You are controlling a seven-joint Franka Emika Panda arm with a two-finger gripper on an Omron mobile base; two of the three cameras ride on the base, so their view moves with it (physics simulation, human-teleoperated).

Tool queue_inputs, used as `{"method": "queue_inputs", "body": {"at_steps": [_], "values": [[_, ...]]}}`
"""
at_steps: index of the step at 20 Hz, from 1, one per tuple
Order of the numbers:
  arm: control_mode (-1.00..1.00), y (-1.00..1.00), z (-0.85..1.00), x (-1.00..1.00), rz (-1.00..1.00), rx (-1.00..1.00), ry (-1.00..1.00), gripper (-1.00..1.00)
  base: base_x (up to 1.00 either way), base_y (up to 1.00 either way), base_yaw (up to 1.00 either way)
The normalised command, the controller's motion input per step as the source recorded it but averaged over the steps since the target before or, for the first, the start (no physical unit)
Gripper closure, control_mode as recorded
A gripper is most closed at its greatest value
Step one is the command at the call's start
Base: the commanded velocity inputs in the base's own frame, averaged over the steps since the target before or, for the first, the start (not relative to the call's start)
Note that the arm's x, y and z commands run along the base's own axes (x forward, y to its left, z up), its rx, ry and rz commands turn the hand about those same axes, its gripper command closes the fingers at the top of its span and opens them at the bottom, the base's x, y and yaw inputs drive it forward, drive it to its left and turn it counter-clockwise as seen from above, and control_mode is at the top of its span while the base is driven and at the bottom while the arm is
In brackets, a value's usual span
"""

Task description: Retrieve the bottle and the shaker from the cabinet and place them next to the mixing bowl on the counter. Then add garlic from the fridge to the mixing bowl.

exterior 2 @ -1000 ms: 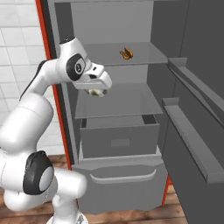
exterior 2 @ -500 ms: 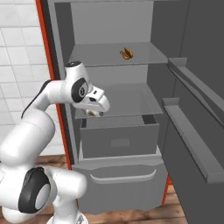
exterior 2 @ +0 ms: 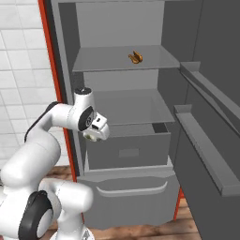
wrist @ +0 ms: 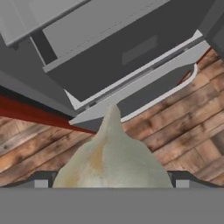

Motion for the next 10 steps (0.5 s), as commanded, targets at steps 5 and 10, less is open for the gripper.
{"method": "queue_inputs", "body": {"at_steps": [5, 10], "values": [[-1.0, 0.02, -0.03, -0.01, 0.05, 0.0, 0.01, 1.0, 0.0, 0.0, 0.0], [1.0, 0.12, -0.03, -0.25, 0.0, 0.0, 0.0, 1.0, -0.27, 0.18, 0.0]]}}
